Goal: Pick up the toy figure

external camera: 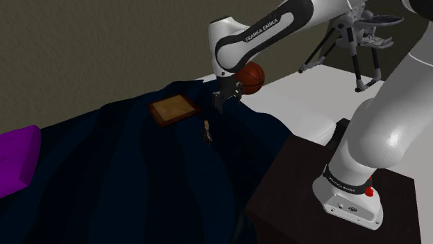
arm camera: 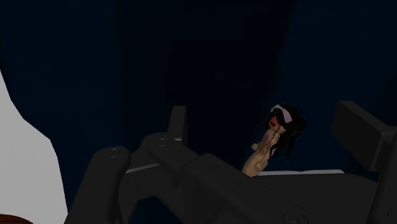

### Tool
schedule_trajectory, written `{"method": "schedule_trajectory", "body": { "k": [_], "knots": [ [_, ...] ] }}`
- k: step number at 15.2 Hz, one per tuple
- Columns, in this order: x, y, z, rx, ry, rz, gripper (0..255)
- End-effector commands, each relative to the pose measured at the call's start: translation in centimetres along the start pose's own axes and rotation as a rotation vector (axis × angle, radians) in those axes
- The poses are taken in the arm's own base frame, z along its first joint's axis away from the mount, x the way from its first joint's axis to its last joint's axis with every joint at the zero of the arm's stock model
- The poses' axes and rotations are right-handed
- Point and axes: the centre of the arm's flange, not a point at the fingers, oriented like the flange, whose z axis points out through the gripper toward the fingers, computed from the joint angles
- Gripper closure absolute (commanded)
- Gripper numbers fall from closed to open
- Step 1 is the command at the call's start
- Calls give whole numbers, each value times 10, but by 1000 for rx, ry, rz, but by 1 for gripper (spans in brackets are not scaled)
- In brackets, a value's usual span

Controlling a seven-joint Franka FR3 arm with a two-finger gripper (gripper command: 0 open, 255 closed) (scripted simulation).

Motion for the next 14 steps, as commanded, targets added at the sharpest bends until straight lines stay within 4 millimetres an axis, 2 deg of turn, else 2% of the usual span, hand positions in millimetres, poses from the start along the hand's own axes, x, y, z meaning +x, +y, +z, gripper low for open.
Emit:
{"method": "schedule_trajectory", "body": {
  "k": [1,14],
  "knots": [
    [15,-10,18,-3,1,12,0],
    [124,-76,136,-27,-2,88,0]
  ]
}}
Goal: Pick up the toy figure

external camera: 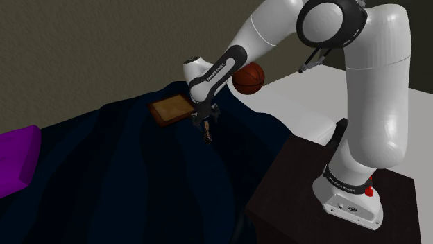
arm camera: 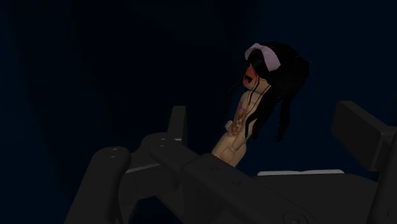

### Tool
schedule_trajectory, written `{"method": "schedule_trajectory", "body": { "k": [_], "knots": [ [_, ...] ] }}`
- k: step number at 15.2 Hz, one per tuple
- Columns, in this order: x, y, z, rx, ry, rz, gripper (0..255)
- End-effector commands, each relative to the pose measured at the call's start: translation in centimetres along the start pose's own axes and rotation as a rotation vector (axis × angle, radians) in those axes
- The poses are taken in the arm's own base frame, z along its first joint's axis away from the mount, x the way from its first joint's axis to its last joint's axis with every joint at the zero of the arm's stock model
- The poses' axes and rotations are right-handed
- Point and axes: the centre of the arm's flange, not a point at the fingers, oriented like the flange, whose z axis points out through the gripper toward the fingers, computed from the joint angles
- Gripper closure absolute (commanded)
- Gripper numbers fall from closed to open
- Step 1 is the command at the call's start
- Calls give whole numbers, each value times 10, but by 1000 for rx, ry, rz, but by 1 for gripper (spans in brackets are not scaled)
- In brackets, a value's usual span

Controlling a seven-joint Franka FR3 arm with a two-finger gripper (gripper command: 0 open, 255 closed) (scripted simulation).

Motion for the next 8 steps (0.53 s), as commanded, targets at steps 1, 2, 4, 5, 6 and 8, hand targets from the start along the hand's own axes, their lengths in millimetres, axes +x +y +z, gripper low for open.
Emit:
{"method": "schedule_trajectory", "body": {
  "k": [1,2,4,5,6,8],
  "knots": [
    [17,-11,18,-4,0,12,0],
    [24,-15,26,-5,0,17,0],
    [25,-16,36,-5,0,17,0],
    [25,-17,42,-5,0,17,0],
    [26,-17,47,-5,0,17,0],
    [26,-18,57,-5,0,17,0]
  ]
}}
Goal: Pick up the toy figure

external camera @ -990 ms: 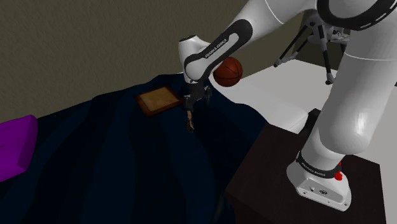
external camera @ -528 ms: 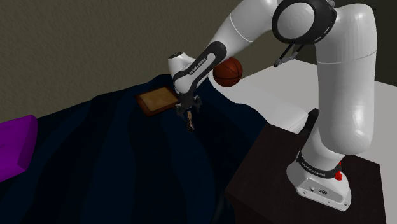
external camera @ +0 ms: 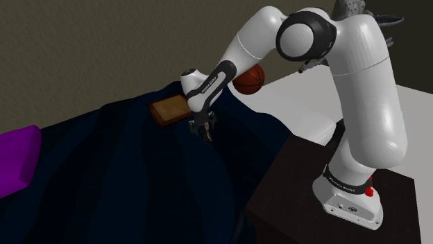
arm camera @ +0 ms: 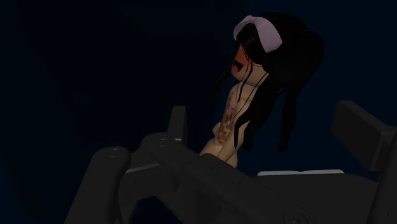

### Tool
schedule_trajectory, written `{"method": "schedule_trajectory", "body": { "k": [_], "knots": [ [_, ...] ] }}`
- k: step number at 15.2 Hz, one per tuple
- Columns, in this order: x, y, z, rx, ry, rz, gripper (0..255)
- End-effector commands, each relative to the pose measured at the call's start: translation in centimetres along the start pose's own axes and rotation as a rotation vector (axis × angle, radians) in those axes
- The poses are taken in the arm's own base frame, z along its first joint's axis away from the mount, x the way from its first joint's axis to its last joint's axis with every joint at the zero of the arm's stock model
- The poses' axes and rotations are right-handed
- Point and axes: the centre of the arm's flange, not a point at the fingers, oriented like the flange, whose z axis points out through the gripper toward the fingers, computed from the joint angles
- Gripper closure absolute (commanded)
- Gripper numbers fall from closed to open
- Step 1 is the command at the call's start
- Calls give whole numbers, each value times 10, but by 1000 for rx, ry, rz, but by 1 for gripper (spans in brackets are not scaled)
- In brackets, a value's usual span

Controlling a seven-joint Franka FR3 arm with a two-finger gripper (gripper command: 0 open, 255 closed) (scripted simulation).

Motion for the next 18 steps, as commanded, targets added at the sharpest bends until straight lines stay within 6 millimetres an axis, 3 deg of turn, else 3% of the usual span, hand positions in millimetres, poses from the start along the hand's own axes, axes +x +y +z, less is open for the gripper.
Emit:
{"method": "schedule_trajectory", "body": {
  "k": [1,3,4,13,18],
  "knots": [
    [1,-1,11,0,0,0,0],
    [1,-1,14,0,0,0,0],
    [1,-1,14,0,0,0,255],
    [1,-1,14,0,0,0,255],
    [0,1,-12,0,0,0,255]
  ]
}}
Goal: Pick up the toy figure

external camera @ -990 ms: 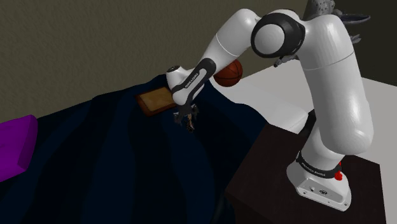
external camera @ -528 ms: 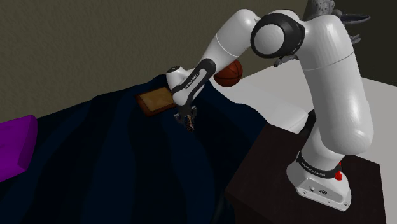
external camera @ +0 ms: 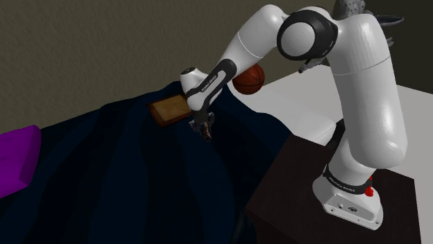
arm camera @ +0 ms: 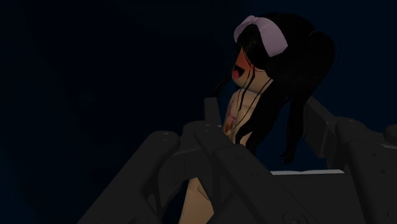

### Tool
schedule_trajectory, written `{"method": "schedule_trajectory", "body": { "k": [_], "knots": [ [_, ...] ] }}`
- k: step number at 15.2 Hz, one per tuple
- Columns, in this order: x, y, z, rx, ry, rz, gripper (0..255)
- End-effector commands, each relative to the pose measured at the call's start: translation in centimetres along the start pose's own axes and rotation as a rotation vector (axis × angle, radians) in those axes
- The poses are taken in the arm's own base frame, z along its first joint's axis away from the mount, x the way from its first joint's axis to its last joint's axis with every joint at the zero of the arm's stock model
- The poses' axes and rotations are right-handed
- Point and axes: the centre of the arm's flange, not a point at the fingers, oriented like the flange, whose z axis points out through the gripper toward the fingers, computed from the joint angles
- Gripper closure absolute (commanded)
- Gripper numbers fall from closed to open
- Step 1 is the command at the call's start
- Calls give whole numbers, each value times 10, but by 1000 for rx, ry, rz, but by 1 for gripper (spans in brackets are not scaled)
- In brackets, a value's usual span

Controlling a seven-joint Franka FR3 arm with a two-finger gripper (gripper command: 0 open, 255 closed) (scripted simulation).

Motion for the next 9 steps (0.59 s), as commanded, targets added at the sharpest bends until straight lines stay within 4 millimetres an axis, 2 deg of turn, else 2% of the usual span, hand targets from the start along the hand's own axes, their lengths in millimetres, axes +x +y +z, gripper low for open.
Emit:
{"method": "schedule_trajectory", "body": {
  "k": [1,9],
  "knots": [
    [-1,1,-11,0,0,0,255],
    [-3,5,-53,0,0,0,255]
  ]
}}
